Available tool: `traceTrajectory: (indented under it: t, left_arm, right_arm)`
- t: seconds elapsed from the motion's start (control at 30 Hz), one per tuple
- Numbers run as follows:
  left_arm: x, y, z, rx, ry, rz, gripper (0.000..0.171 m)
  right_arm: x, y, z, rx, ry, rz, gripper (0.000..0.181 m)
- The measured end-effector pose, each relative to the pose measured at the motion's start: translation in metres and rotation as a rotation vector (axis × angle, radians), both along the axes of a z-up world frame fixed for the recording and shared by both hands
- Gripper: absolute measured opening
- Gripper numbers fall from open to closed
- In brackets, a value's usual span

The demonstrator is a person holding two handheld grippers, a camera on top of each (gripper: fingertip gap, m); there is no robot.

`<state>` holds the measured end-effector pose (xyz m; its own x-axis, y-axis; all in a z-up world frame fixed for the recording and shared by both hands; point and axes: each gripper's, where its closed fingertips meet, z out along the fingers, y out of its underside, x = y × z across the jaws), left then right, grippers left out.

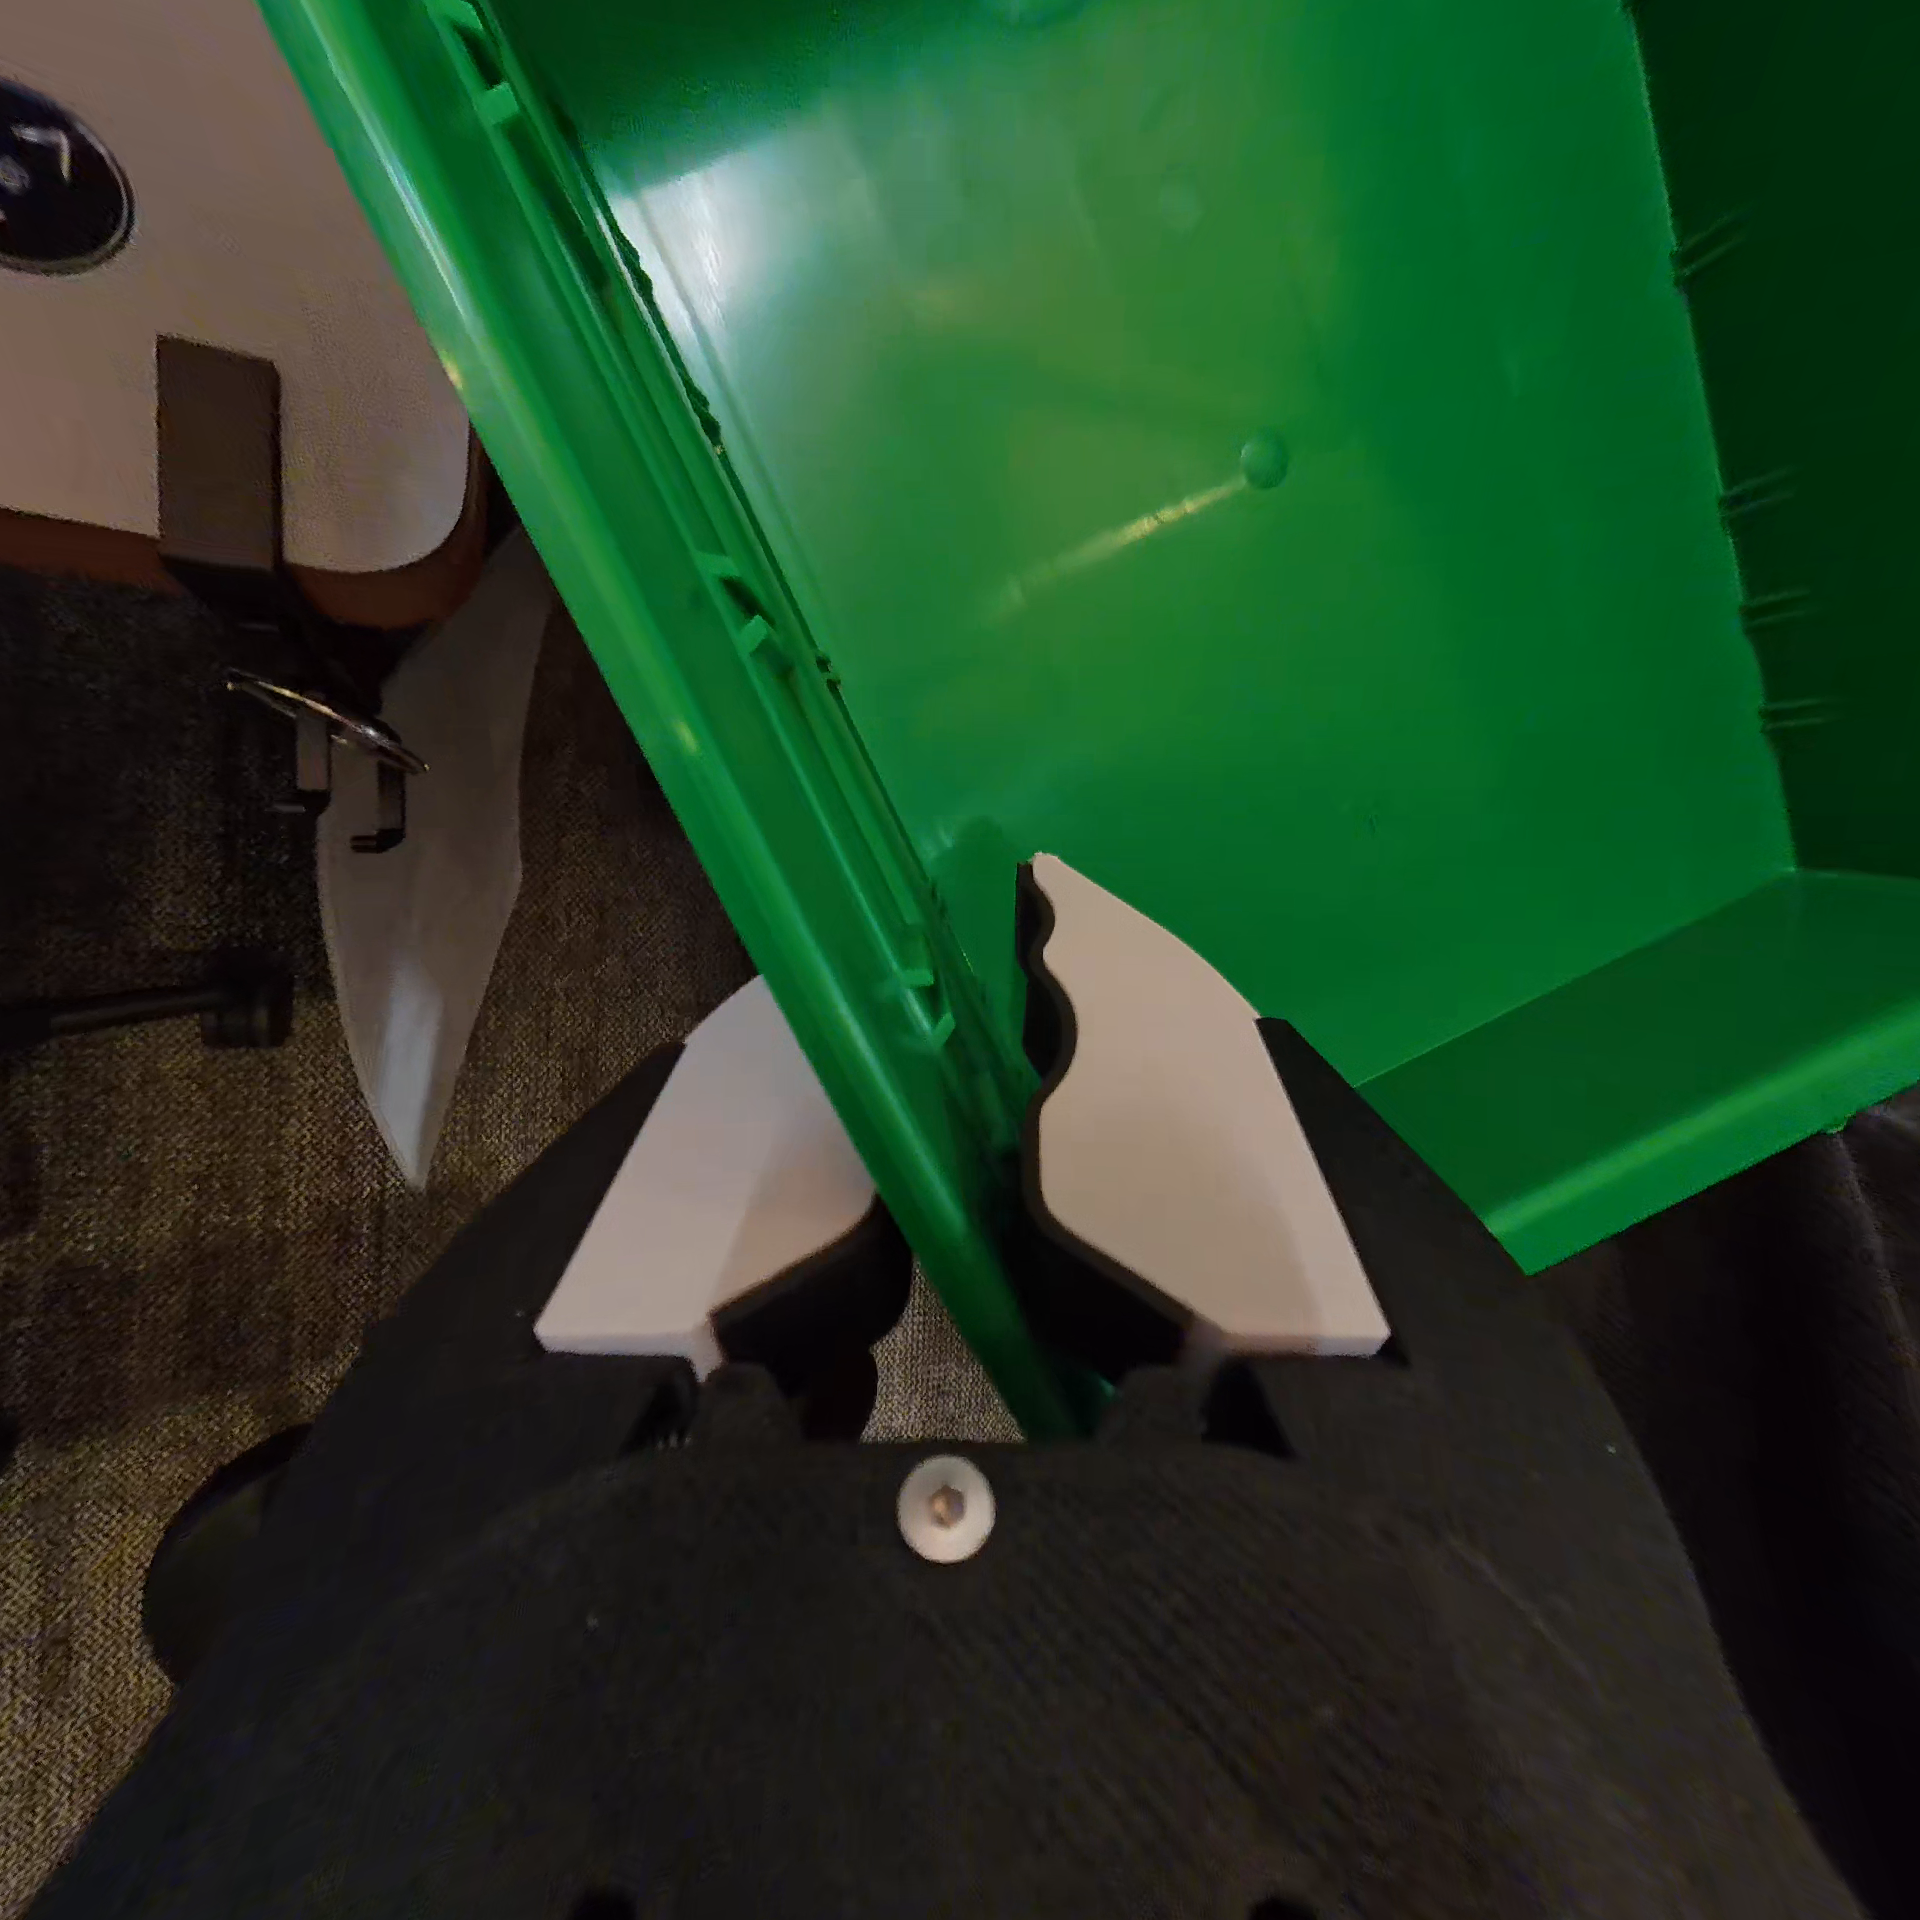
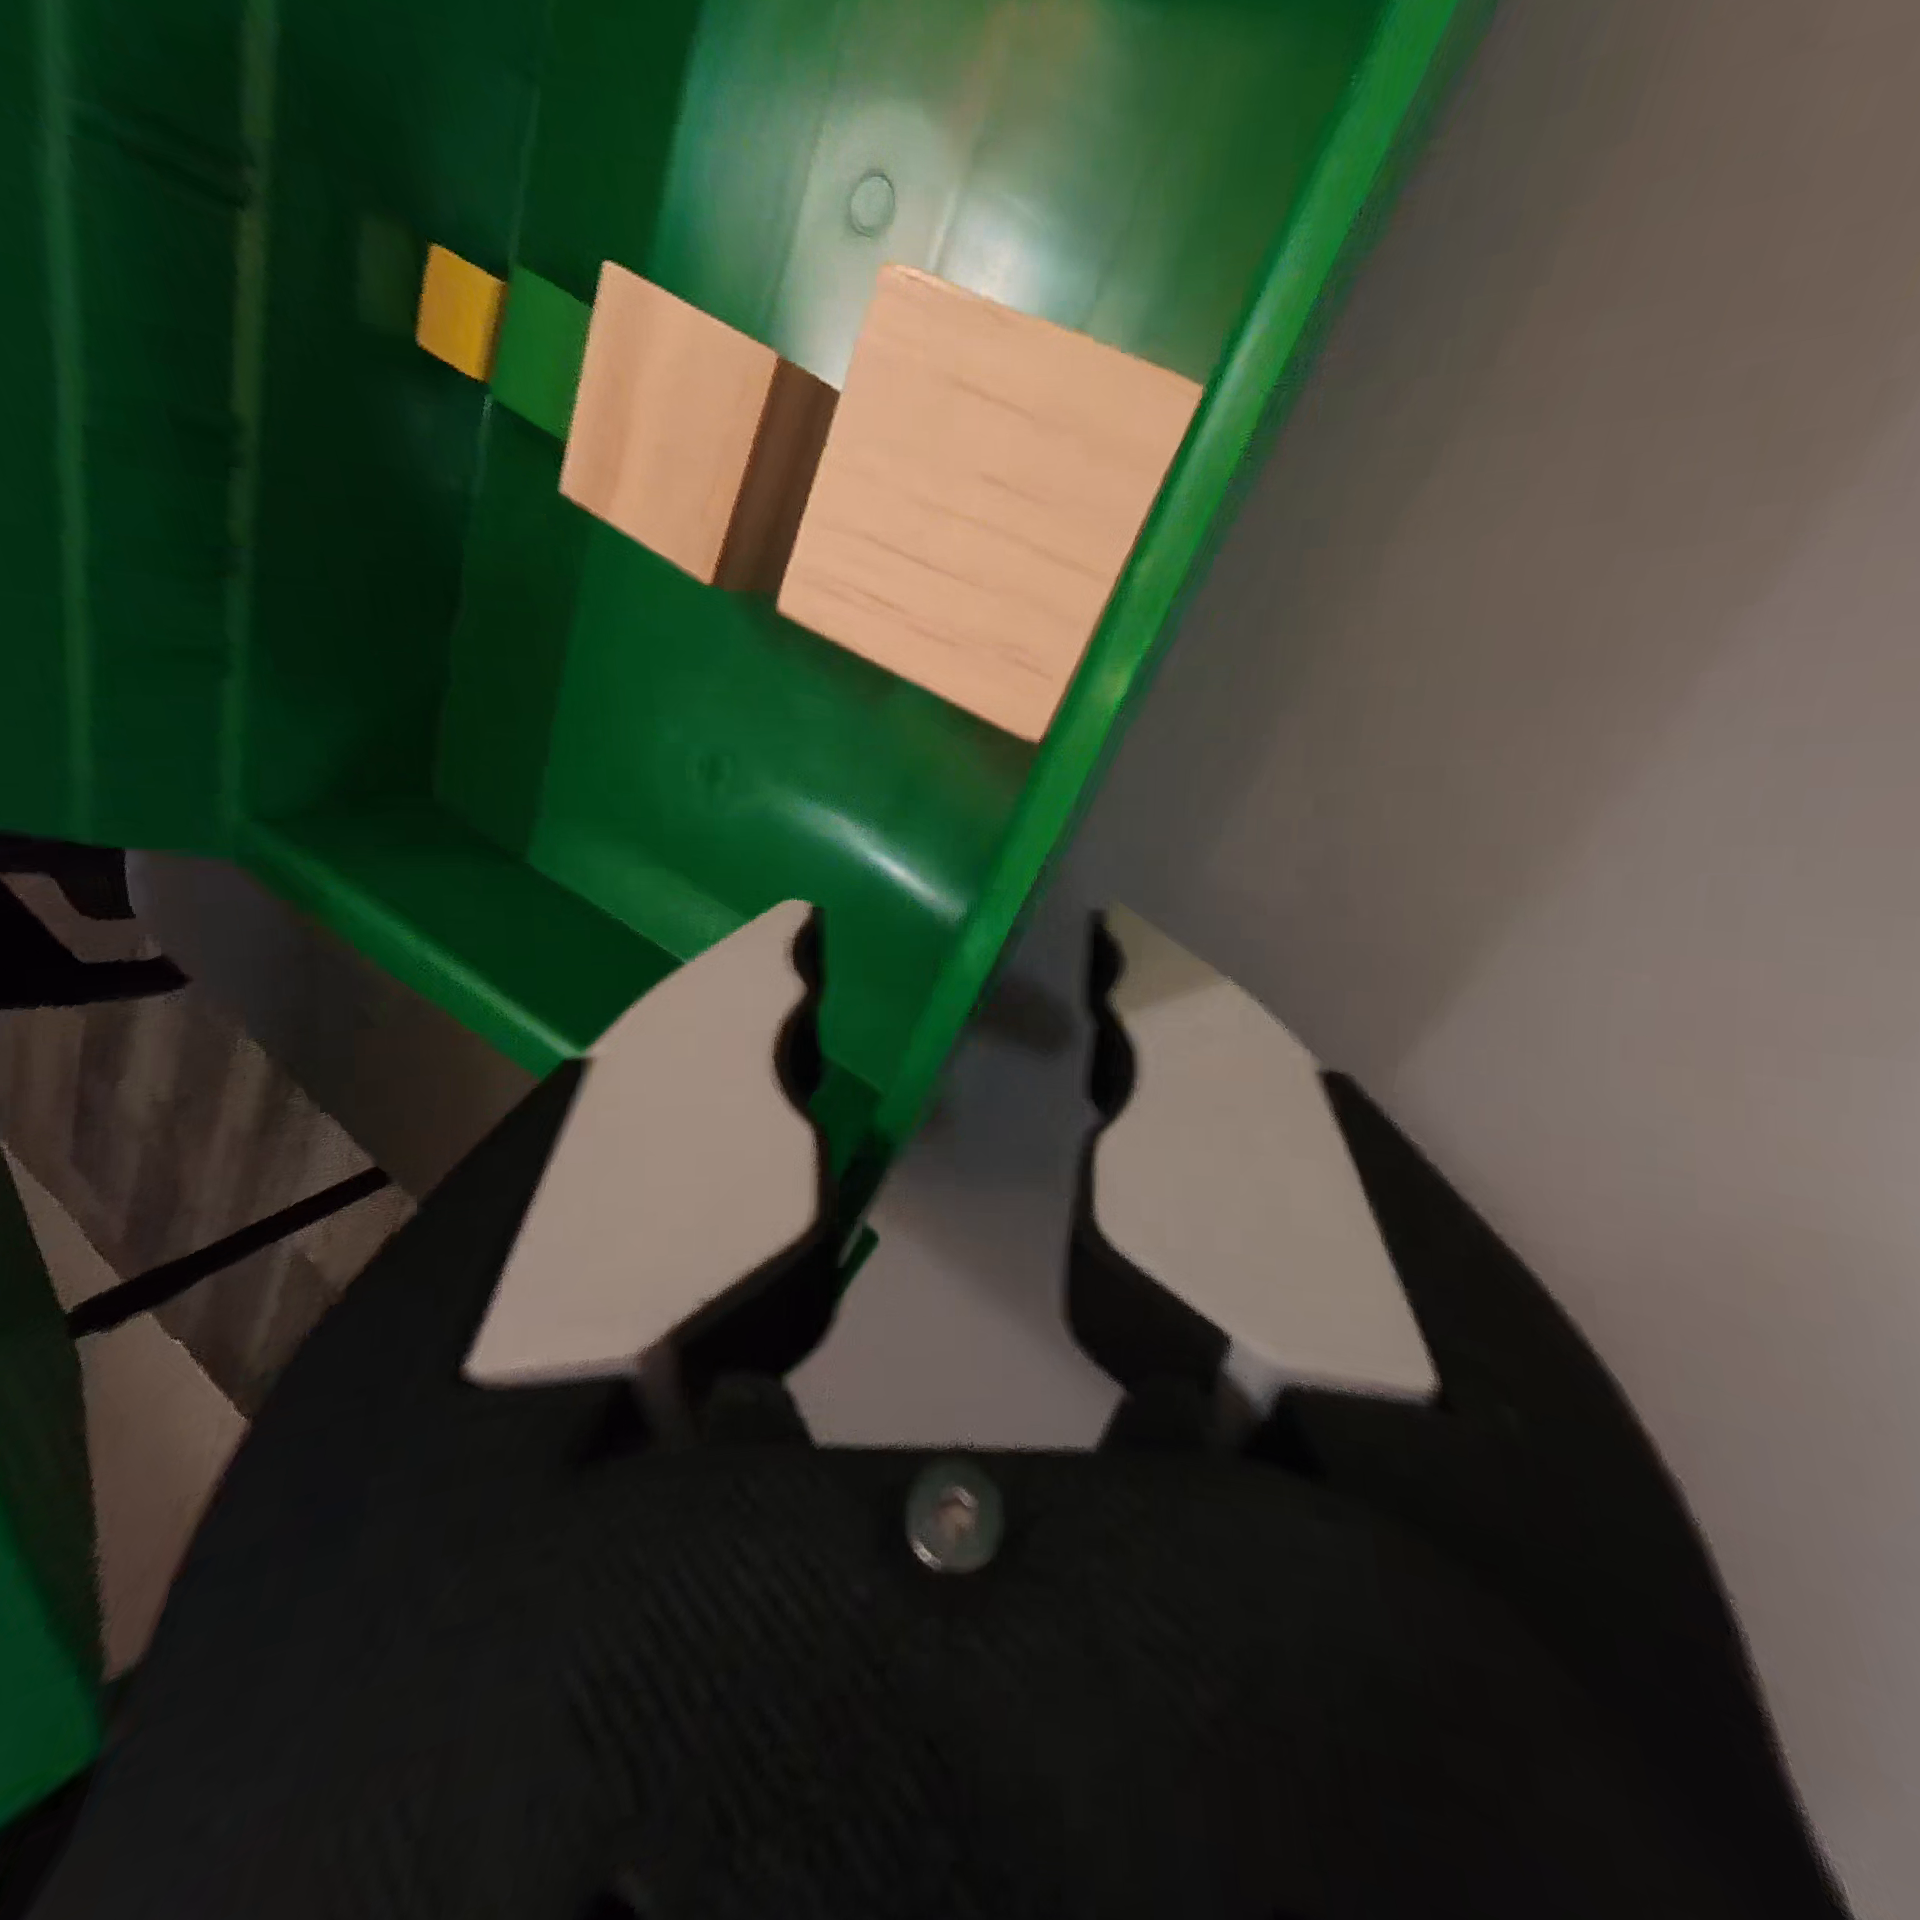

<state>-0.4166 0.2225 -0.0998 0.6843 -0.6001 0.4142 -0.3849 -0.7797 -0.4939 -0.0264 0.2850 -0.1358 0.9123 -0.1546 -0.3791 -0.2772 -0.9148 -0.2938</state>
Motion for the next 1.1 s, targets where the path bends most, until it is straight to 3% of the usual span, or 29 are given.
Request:
traceTrajectory:
  t: [0.03,0.07,0.17,0.33,0.43,0.53,0.67,0.8,0.9,1.1]
  left_arm:
    - [0.003,-0.001,0.007,0.011,-0.005,-0.004,0.021]
    - [0.007,-0.003,0.014,0.023,-0.007,-0.011,0.02]
    - [0.026,-0.01,0.038,0.065,0.001,-0.055,0.02]
    - [0.096,-0.034,0.078,0.101,0.006,-0.205,0.02]
    - [0.166,-0.061,0.097,0.11,0.005,-0.351,0.021]
    - [0.249,-0.098,0.102,0.075,0.011,-0.516,0.02]
    - [0.37,-0.147,0.084,-0.034,0.049,-0.679,0.02]
    - [0.49,-0.189,0.047,-0.043,0.138,-0.797,0.02]
    - [0.58,-0.225,0.015,-0.033,0.171,-0.857,0.021]
    - [0.735,-0.311,-0.026,-0.039,0.154,-0.877,0.022]
  right_arm:
    - [0.0,-0.007,0.01,0.029,0.019,0.05,0.068]
    - [0.003,-0.016,0.021,0.058,0.022,0.084,0.07]
    - [0.022,-0.048,0.059,0.203,0.032,0.112,0.053]
    - [0.051,-0.144,0.127,0.505,0.222,0.16,0.083]
    - [0.089,-0.213,0.119,0.594,0.146,0.112,0.083]
    - [0.146,-0.28,0.085,0.617,-0.112,0.024,0.084]
    - [0.237,-0.376,0.063,0.606,-0.431,-0.202,0.078]
    - [0.289,-0.468,0.083,0.611,-0.615,-0.393,0.079]
    - [0.285,-0.513,0.088,0.642,-0.507,-0.504,0.077]
    - [0.274,-0.565,0.076,0.584,-0.636,-0.575,0.077]
